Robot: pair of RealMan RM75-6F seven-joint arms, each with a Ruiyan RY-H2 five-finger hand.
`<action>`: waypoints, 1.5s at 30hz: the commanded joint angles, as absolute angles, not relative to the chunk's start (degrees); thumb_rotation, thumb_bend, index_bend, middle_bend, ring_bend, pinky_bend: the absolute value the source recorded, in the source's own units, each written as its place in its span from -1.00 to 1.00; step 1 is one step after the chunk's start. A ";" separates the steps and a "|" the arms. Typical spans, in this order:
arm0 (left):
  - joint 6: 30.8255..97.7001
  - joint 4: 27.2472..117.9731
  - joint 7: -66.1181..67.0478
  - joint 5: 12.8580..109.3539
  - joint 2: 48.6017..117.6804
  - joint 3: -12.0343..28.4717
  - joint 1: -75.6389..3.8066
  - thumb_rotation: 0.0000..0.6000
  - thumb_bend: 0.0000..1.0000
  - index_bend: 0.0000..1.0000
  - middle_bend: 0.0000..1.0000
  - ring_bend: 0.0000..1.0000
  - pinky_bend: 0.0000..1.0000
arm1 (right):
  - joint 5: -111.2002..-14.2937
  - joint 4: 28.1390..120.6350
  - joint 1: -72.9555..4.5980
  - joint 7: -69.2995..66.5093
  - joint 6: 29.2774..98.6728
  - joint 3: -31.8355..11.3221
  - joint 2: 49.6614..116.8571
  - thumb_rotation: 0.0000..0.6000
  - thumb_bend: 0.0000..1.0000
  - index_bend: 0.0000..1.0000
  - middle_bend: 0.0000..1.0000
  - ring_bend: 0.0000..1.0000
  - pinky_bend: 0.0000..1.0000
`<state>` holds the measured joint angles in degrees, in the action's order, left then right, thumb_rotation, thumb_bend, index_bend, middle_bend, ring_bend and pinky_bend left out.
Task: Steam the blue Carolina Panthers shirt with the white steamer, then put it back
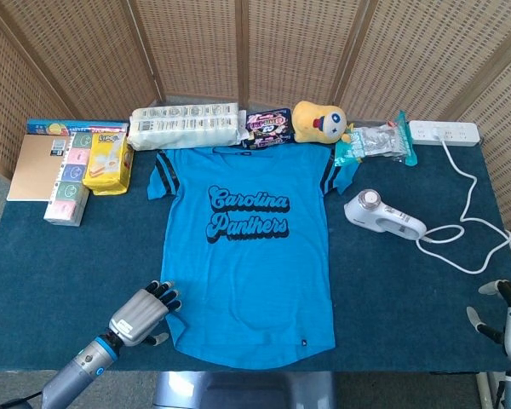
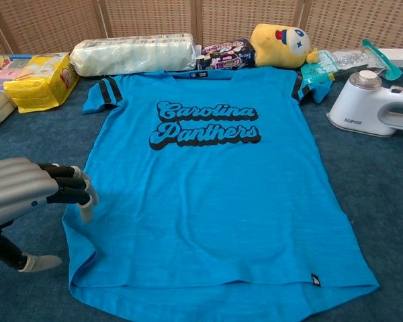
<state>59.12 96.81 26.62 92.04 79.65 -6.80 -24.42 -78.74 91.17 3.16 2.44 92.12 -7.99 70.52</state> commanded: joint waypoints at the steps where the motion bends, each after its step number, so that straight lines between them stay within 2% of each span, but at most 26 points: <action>1: 58.58 96.49 27.10 91.45 79.83 -6.70 -24.62 0.33 -0.48 -0.30 -0.50 -0.72 -0.54 | -78.81 91.12 3.15 2.39 92.15 -8.00 70.55 1.00 -0.48 -0.08 -0.08 -0.10 -0.14; 9: 55.86 96.47 30.75 89.04 80.79 -6.38 -25.61 0.32 -0.37 -0.30 -0.61 -0.93 -0.59 | -78.70 91.04 3.50 1.86 92.55 -8.09 70.46 1.00 -0.48 -0.08 -0.08 -0.10 -0.14; 19: 54.63 97.40 32.60 87.74 81.44 -6.56 -26.24 0.33 -0.31 -0.29 -0.62 -0.94 -0.60 | -78.79 91.05 3.83 1.27 93.09 -8.27 70.24 1.00 -0.48 -0.08 -0.07 -0.10 -0.14; 27: 54.32 97.66 33.57 87.26 81.10 -7.05 -26.47 0.32 -0.21 0.01 -0.62 -0.94 -0.60 | -78.86 91.01 4.05 0.96 93.37 -8.31 70.20 1.00 -0.48 -0.08 -0.07 -0.09 -0.14; 41: 54.50 98.64 34.70 86.49 80.30 -7.54 -26.59 0.32 -0.14 0.24 -0.62 -0.94 -0.60 | -79.08 91.04 4.07 0.67 93.62 -8.52 70.35 1.00 -0.48 -0.08 -0.07 -0.09 -0.14; 45: 55.16 98.73 34.12 86.51 80.53 -7.30 -26.46 0.45 -0.12 0.26 -0.62 -0.94 -0.60 | -79.07 91.10 4.05 0.58 93.66 -8.64 70.35 1.00 -0.48 -0.08 -0.07 -0.09 -0.14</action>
<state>54.91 98.70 34.36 86.43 80.44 -7.41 -26.52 -79.08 91.10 4.04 0.59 93.65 -8.64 70.35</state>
